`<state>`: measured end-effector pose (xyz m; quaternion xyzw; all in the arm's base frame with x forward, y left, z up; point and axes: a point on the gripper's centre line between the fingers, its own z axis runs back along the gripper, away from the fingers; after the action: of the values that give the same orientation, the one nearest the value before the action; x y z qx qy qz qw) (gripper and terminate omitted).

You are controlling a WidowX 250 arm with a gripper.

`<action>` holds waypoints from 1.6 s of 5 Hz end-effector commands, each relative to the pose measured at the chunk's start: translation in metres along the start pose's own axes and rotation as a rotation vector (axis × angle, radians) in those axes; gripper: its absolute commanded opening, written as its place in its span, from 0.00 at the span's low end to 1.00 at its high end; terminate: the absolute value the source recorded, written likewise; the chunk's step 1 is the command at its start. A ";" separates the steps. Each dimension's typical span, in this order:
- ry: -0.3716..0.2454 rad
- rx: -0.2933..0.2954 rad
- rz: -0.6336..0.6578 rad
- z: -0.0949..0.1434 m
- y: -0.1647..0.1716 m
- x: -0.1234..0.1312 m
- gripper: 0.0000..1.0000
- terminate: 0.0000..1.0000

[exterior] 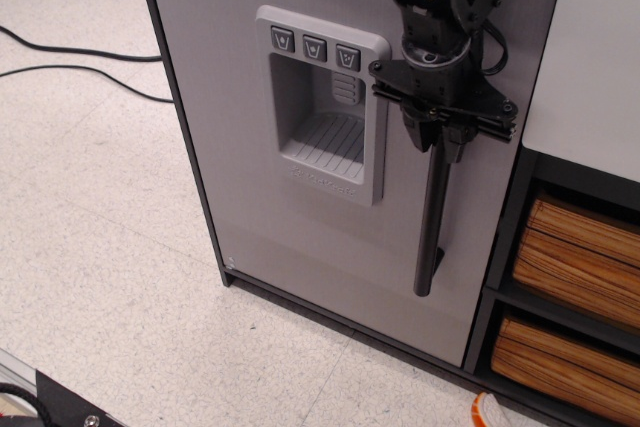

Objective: Open fridge

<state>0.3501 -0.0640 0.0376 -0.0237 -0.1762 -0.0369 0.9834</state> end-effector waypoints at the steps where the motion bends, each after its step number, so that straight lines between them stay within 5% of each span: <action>1: -0.060 -0.036 -0.011 0.045 -0.004 -0.019 0.00 0.00; 3: -0.033 -0.042 -0.023 0.066 0.003 -0.059 0.00 0.00; 4: 0.036 -0.028 0.021 0.063 0.000 -0.067 1.00 0.00; 7: 0.122 -0.035 -0.004 0.015 -0.090 -0.069 1.00 0.00; 8: 0.091 -0.013 -0.009 -0.002 -0.106 -0.051 1.00 0.00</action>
<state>0.2894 -0.1621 0.0061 -0.0160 -0.1105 -0.0468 0.9926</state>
